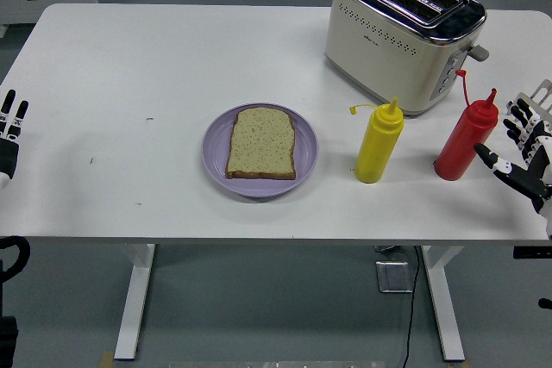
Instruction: Pick up the cup,pour liquid into bread,place the cup on the desk
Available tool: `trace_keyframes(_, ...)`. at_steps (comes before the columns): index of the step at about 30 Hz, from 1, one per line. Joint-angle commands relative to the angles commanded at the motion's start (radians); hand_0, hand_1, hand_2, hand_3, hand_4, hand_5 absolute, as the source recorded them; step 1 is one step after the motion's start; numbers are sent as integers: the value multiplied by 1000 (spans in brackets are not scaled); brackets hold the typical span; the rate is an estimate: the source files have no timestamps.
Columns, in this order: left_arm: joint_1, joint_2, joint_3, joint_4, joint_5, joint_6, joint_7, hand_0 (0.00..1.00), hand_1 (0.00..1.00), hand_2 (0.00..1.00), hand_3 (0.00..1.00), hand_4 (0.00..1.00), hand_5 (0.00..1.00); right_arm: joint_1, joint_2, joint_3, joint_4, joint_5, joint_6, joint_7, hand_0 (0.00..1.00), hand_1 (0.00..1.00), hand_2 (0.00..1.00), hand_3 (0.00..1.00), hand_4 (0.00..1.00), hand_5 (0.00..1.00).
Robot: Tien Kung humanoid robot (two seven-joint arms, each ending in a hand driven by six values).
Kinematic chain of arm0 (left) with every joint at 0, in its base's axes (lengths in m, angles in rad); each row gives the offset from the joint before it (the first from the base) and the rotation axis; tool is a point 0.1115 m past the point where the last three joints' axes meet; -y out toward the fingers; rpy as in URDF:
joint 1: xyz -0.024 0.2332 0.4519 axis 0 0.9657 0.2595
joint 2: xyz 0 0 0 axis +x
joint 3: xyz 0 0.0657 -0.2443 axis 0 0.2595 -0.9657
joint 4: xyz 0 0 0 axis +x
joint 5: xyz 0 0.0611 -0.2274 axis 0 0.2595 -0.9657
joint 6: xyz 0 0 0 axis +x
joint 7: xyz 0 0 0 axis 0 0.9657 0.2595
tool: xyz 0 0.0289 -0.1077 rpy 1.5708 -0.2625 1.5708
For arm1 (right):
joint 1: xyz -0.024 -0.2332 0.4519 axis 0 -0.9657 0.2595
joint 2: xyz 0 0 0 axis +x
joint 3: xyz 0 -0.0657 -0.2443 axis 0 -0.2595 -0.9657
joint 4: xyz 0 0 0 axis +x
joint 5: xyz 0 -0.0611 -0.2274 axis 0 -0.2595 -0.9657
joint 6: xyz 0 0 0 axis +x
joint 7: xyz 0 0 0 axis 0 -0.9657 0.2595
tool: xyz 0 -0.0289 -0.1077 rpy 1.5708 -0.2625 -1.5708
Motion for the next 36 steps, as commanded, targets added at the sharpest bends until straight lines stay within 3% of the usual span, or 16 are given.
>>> trace_keyframes(14, 1, 0, -2, 1, 0, 0, 0, 810, 794, 811, 736, 620, 998, 83, 58, -67, -64, 15, -10, 3, 984, 931, 998, 998, 954, 316)
trace_keyframes(24, 2, 0, 0, 2, 1, 0, 0, 811, 794, 811, 736, 620, 998, 142, 97, -113, -123, 40, -80, 8, 949, 908, 965, 998, 947, 313)
trace_keyframes(25, 2, 0, 0, 2, 1, 0, 0, 811, 794, 811, 736, 620, 998, 143, 99, -114, -125, 42, -84, 8, 892, 842, 878, 917, 939, 302)
trace_keyframes(30, 3, 0, 1, 3, 1, 1, 0, 811, 794, 811, 736, 620, 998, 167, 111, -119, -137, 121, -102, 1, 892, 842, 878, 917, 939, 302)
trace_keyframes(31, 3, 0, 1, 3, 1, 1, 0, 811, 794, 811, 735, 620, 998, 172, 112, -123, -139, 137, -103, 1, 844, 780, 771, 828, 923, 272)
trace_keyframes(36, 4, 0, 3, 4, 0, 1, 0, 811, 794, 811, 735, 620, 998, 185, 122, -129, -146, 193, -103, -10, 844, 780, 771, 828, 923, 272)
